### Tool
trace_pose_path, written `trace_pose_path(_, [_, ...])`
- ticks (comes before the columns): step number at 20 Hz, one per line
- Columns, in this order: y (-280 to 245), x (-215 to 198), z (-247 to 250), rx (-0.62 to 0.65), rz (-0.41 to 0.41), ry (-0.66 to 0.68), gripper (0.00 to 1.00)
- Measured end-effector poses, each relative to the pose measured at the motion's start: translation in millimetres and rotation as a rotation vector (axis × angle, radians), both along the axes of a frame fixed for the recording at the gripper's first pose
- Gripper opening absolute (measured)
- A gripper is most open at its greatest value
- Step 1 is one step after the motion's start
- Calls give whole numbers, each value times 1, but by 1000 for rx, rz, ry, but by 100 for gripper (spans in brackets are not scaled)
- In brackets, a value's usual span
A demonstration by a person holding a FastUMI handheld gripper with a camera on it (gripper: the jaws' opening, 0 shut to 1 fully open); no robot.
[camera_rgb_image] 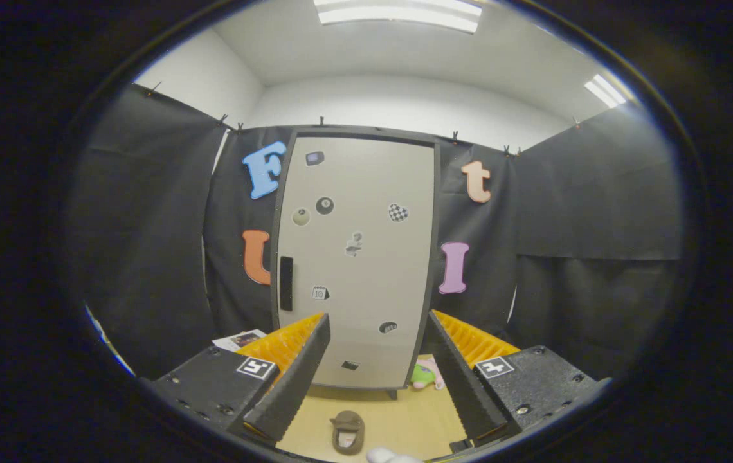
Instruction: Open the shoe cabinet door, grab the shoes and put them into the shoe cabinet, then close the shoe cabinet door.
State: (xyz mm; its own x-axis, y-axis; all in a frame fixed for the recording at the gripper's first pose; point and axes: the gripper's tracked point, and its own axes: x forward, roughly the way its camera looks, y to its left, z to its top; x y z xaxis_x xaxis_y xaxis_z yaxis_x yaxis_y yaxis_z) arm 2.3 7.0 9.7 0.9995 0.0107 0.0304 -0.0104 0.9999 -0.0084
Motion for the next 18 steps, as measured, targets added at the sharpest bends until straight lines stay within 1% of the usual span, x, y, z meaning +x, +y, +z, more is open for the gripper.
trace_pose_path(5, [2, 2, -4, -1, -3, 10, 98])
trace_pose_path(10, [19, 15, -15, -1, 7, 34, 98])
trace_pose_path(15, [57, 53, -35, 0, 17, 47, 98])
trace_pose_path(18, [97, 89, -46, -4, 46, 44, 98])
